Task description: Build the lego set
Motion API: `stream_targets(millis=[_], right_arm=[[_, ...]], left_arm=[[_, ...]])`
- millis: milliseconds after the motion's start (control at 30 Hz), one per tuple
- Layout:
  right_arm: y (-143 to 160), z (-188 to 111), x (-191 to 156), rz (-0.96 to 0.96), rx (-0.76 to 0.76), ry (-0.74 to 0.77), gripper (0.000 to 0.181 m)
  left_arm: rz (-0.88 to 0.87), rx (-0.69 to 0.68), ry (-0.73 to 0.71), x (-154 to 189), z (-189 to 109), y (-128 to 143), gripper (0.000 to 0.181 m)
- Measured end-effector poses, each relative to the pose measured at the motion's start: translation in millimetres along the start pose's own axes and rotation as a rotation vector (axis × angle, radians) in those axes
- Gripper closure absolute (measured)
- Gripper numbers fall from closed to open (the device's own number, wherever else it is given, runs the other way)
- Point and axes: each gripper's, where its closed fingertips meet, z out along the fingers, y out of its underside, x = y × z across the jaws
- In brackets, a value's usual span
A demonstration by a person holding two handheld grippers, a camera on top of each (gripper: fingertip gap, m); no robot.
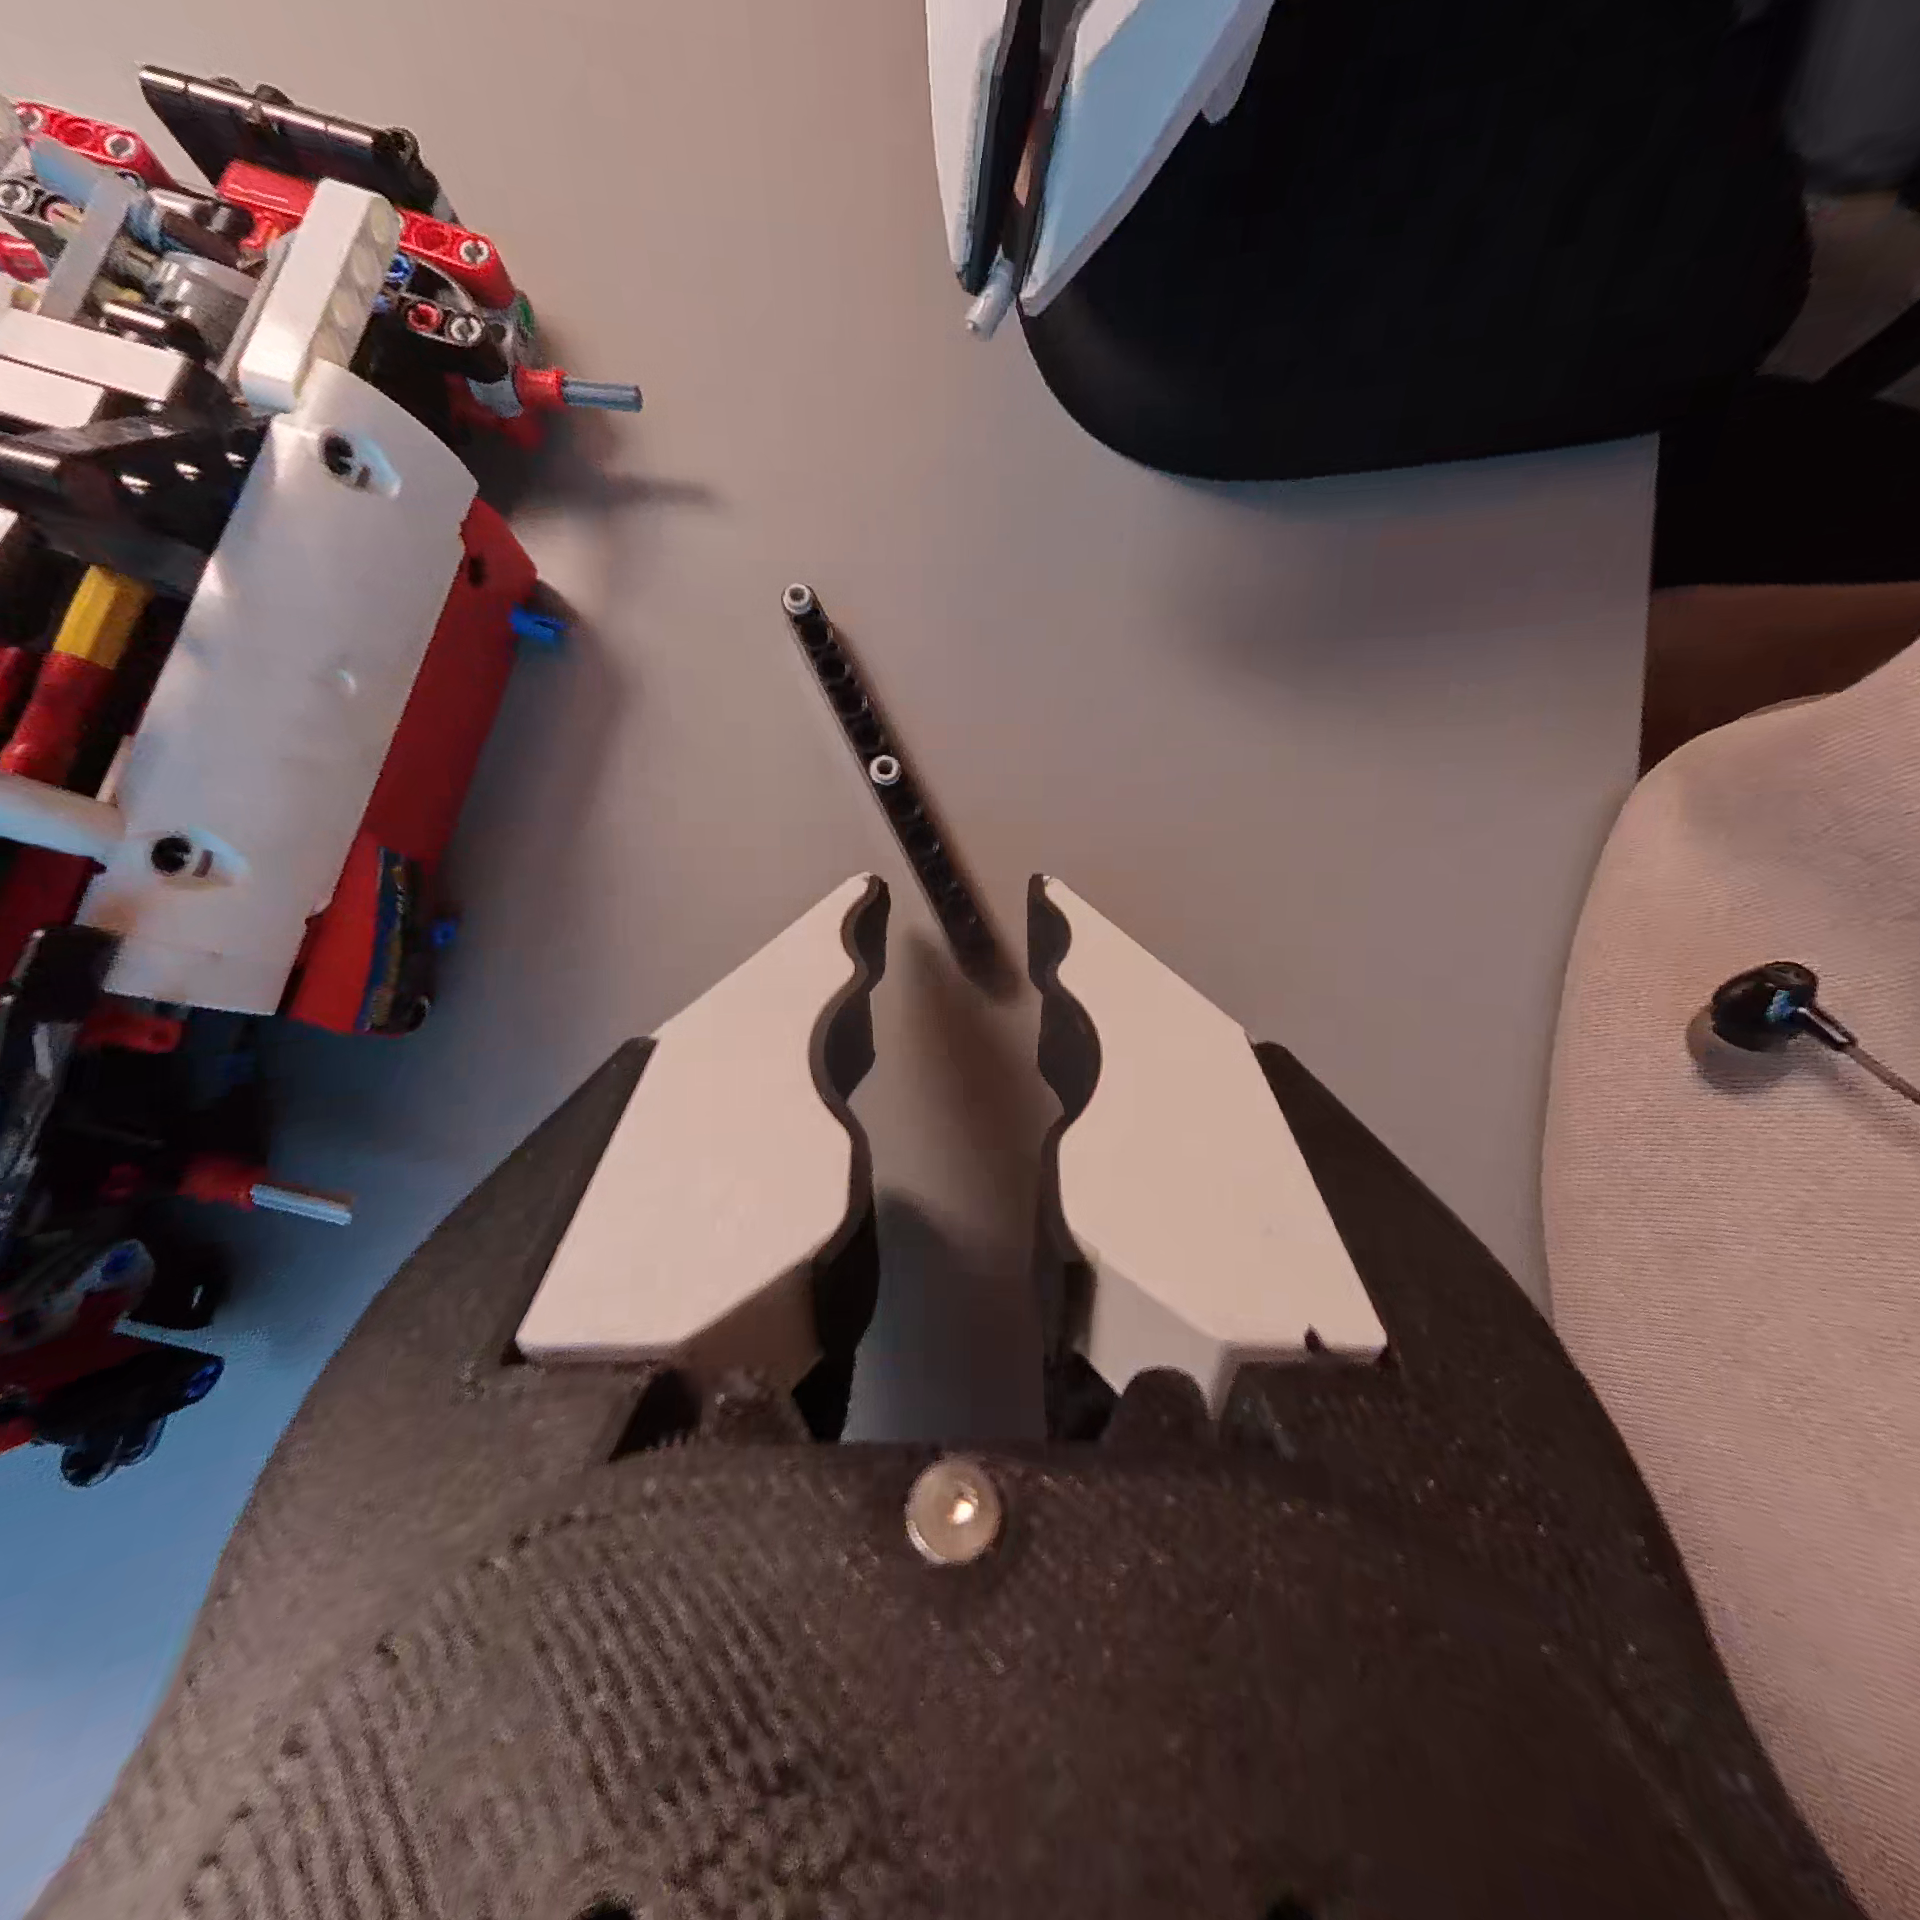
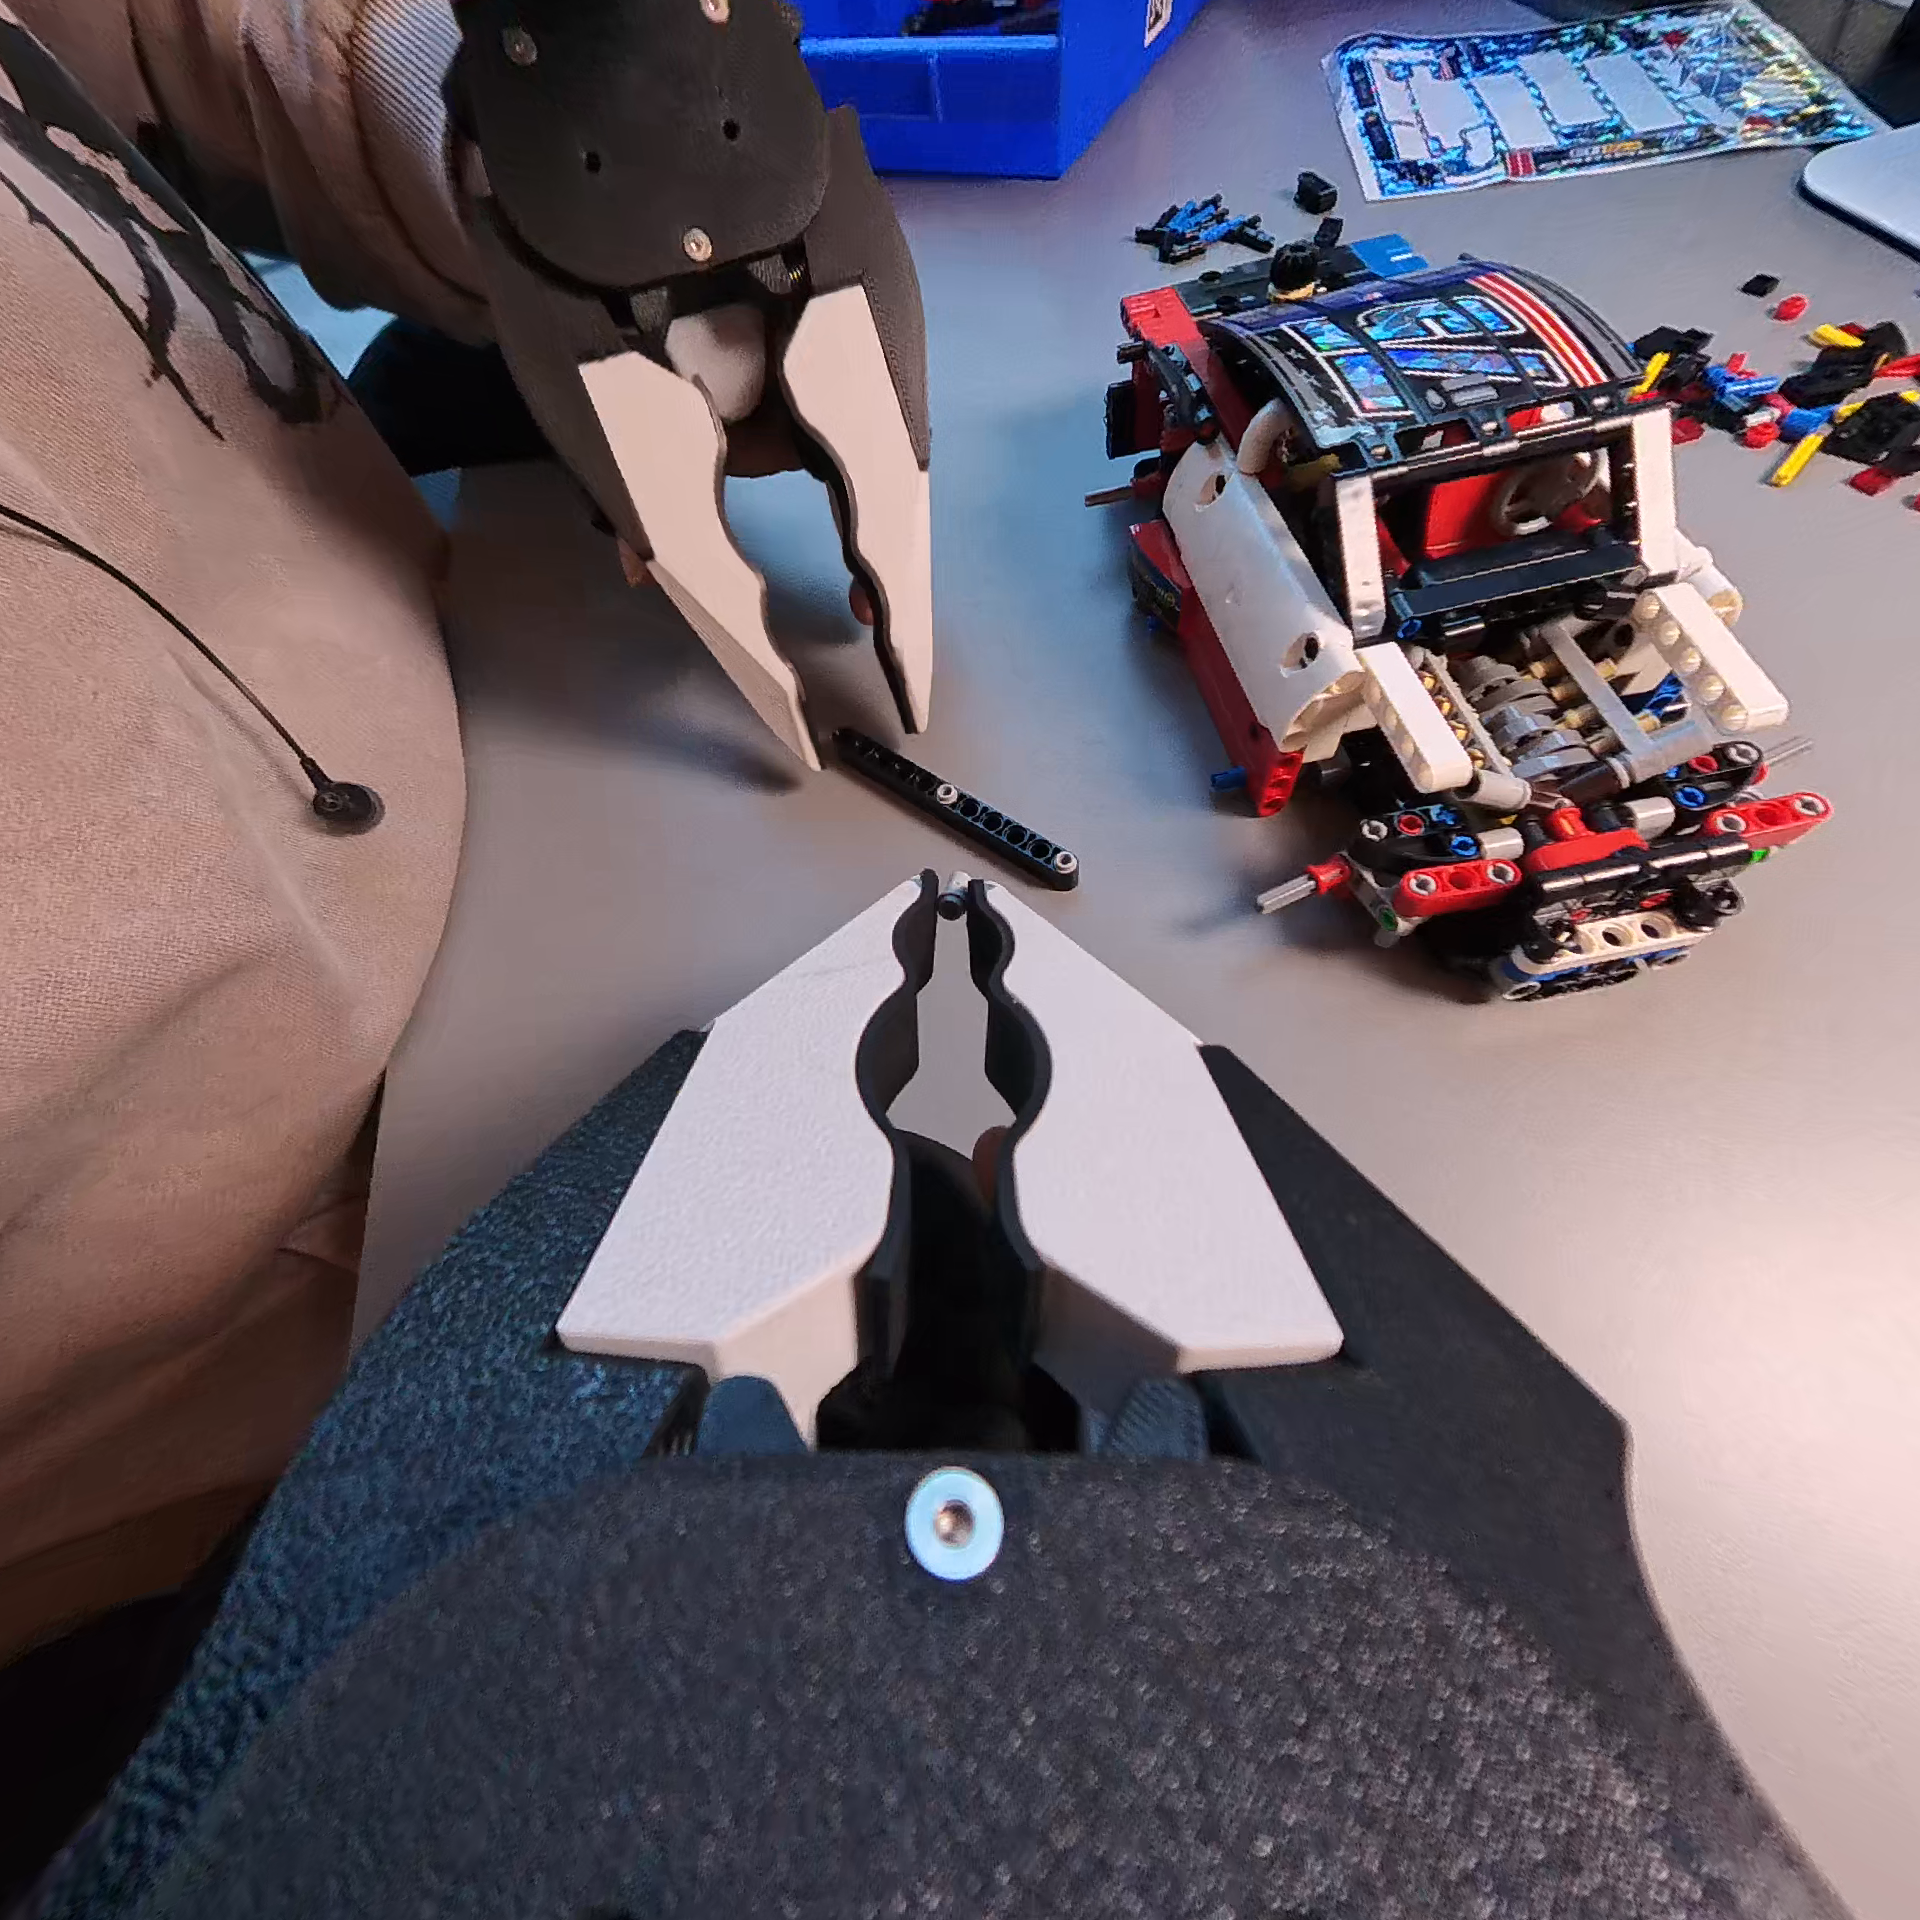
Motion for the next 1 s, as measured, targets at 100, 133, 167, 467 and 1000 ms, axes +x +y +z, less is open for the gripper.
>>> stream_targets(millis=[100,133,167,467,1000], right_arm=[[-2.0,2.1,-2.4,-0.004,-0.006,0.002,0.178],[-2.4,3.7,-3.6,-0.008,-0.016,0.001,0.178],[-2.9,5.9,-4.7,-0.016,-0.028,0.003,0.178],[-43.0,22.0,-32.0,-0.205,0.060,0.010,0.179],[-95.4,30.0,-60.5,-0.421,0.149,0.065,0.179]], left_arm=[[0.014,-0.018,-0.017,-3.5,6.5,1.9,0.173],[0.011,-0.016,-0.020,-4.7,8.1,-0.4,0.174],[0.013,-0.012,-0.022,-5.7,9.5,-3.1,0.175],[-0.237,0.384,0.297,13.9,-30.0,-68.4,0.164],[-0.698,0.663,0.988,28.4,-94.5,-76.9,0.180]])
